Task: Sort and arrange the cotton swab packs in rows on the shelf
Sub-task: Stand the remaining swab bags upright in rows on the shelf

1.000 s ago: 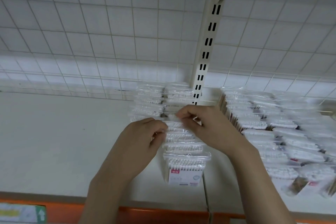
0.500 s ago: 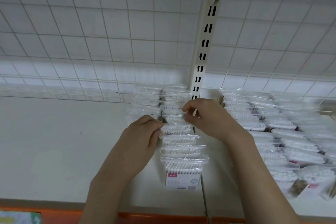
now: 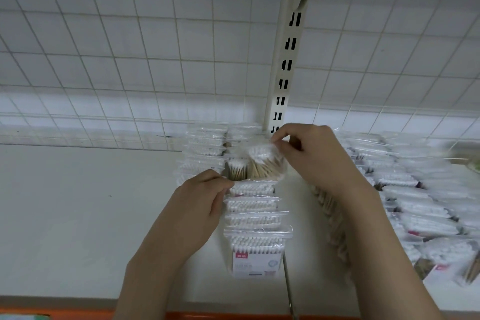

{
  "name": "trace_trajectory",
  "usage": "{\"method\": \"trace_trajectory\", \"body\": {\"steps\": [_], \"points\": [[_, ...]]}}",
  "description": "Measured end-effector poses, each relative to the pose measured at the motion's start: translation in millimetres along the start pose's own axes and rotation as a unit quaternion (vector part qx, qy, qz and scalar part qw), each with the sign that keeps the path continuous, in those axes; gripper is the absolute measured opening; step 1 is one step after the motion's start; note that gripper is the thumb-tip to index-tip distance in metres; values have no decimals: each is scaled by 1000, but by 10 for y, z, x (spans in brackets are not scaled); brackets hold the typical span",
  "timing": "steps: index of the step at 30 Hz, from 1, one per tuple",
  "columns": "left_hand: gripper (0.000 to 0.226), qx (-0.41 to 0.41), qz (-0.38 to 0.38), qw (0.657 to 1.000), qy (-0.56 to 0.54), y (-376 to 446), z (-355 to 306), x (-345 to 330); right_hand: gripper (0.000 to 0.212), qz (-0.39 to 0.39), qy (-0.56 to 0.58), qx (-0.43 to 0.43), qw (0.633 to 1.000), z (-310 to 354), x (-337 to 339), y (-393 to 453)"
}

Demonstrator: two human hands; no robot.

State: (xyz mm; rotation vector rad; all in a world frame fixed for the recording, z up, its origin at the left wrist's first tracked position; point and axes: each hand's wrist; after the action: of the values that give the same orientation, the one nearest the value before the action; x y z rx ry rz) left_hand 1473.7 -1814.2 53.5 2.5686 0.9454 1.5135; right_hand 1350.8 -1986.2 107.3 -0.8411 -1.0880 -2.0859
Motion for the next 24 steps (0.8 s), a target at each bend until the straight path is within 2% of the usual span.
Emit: {"method": "trace_trajectory", "body": {"steps": [5, 9, 12, 16, 24], "points": [[26, -5, -11, 1000, 0, 10, 9, 25, 20, -87, 91, -4, 992, 80, 191, -58], [25, -5, -15, 1000, -4, 9, 14, 24, 20, -115, 146, -5, 983, 119, 254, -132], [27, -2, -6, 1000, -1, 2, 17, 9, 12, -93, 129, 3, 987, 113, 257, -155], [27, -7, -5, 1000, 4, -4, 28, 17, 19, -67, 76, 15, 995, 102, 231, -160], [26, -8, -5, 1000, -3, -37, 52, 29, 27, -50, 80, 47, 994, 133, 172, -135]]}}
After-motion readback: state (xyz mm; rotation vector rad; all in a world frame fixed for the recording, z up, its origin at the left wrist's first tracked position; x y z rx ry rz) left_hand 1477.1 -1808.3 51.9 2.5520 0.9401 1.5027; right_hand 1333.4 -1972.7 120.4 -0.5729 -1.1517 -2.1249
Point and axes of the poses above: each hand's wrist, its own y-axis towards the middle knuckle, its own x-axis out of the back of the hand, z = x × y, and after that the axes turned 7 degrees about x, right-handed
